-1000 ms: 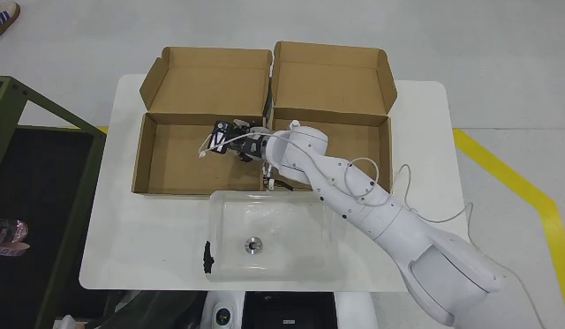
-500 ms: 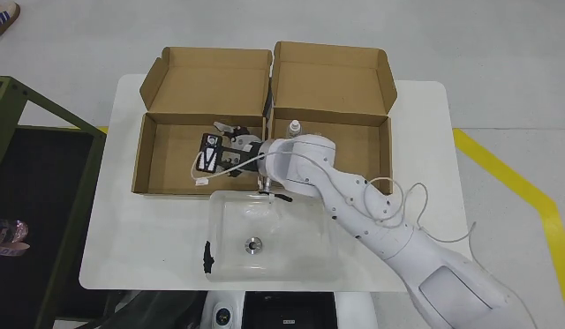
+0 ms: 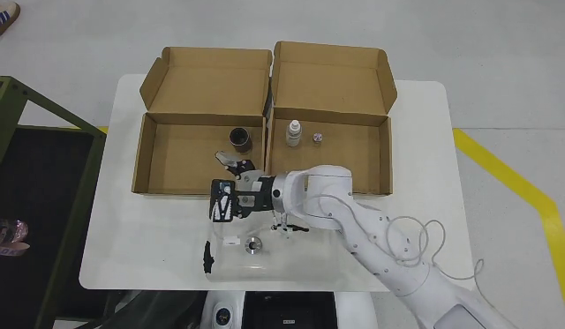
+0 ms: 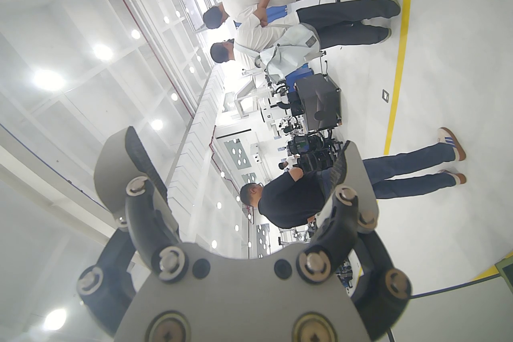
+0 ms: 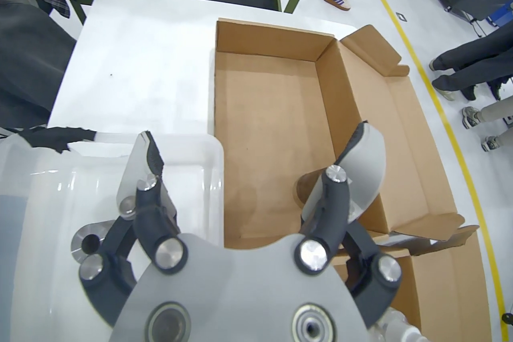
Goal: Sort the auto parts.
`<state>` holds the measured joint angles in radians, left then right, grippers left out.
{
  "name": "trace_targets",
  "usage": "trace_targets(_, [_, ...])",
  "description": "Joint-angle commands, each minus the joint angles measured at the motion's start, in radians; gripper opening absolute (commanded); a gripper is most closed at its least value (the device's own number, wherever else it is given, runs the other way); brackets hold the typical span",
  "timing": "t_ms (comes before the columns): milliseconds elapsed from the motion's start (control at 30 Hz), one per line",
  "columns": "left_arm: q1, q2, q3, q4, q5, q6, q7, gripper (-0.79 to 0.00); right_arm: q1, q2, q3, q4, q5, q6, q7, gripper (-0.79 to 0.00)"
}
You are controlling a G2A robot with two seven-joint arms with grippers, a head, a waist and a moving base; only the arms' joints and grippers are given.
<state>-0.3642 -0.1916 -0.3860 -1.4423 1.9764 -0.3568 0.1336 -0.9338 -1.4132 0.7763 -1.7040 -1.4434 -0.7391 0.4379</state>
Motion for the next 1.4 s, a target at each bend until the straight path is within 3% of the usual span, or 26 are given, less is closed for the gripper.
trace_targets(0, [0.0, 0.0, 0.0, 0.0, 0.0, 0.0, 0.0, 0.0, -0.028, 0.008, 0.007, -0.025, -0.009, -0.021, -0.005, -0.022])
trace_targets(667, [0.0, 0.0, 0.0, 0.0, 0.0, 0.0, 0.0, 0.0, -0.241, 0.081, 0.109, -0.135, -0.054, -0.158, -0.055, -0.043])
trace_targets(1367, [0.0, 0.0, 0.0, 0.0, 0.0, 0.0, 0.0, 0.0, -0.258, 0.101, 0.066, -0.068, -0.116, -0.154, -0.066, -0.074])
